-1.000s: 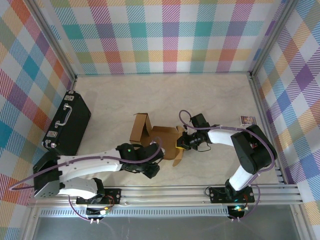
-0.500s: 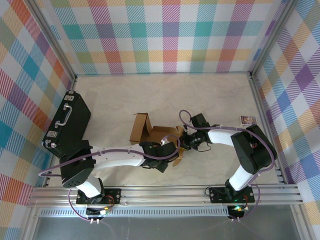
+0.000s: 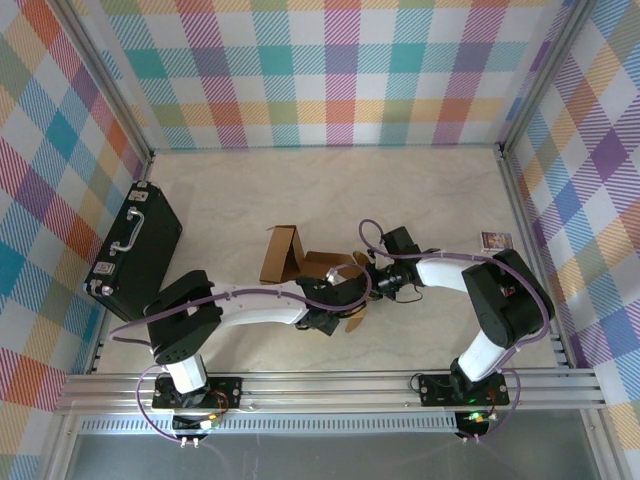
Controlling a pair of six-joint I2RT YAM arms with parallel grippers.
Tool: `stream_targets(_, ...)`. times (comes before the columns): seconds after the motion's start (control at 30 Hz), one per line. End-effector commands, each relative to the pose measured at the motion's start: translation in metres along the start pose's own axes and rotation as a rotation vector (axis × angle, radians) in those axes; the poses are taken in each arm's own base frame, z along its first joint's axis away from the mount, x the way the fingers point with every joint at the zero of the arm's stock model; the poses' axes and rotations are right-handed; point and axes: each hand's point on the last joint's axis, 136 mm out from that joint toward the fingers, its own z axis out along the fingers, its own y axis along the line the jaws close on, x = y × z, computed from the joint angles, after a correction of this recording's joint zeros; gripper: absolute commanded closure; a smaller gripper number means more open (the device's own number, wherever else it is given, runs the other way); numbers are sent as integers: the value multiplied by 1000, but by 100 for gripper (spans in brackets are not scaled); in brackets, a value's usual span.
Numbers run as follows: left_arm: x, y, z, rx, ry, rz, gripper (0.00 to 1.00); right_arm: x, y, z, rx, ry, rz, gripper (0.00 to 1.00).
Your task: Fold the paper box
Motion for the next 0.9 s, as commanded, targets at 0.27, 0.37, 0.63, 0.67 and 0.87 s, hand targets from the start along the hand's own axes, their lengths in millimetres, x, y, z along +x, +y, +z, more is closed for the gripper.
stream_targets(0.27, -5, -1, 30, -21, 47, -6, 83, 4, -2, 1, 1, 32, 10, 94)
stream_targets(0.37, -3, -1, 35, -13, 60, -10, 83, 5, -2, 1, 3, 35, 8, 94)
stream_targets(0.63, 4, -8, 39, 39, 107, 0, 82, 4, -2, 1, 5, 34, 9, 94)
stream_targets(0.67, 3, -7, 37, 37, 103, -1, 82, 4, -3, 1, 5, 33, 9, 94)
stream_targets(0.87, -15, -13, -6, 152, 31, -18, 77, 2, -2, 0, 15, 29, 12, 94)
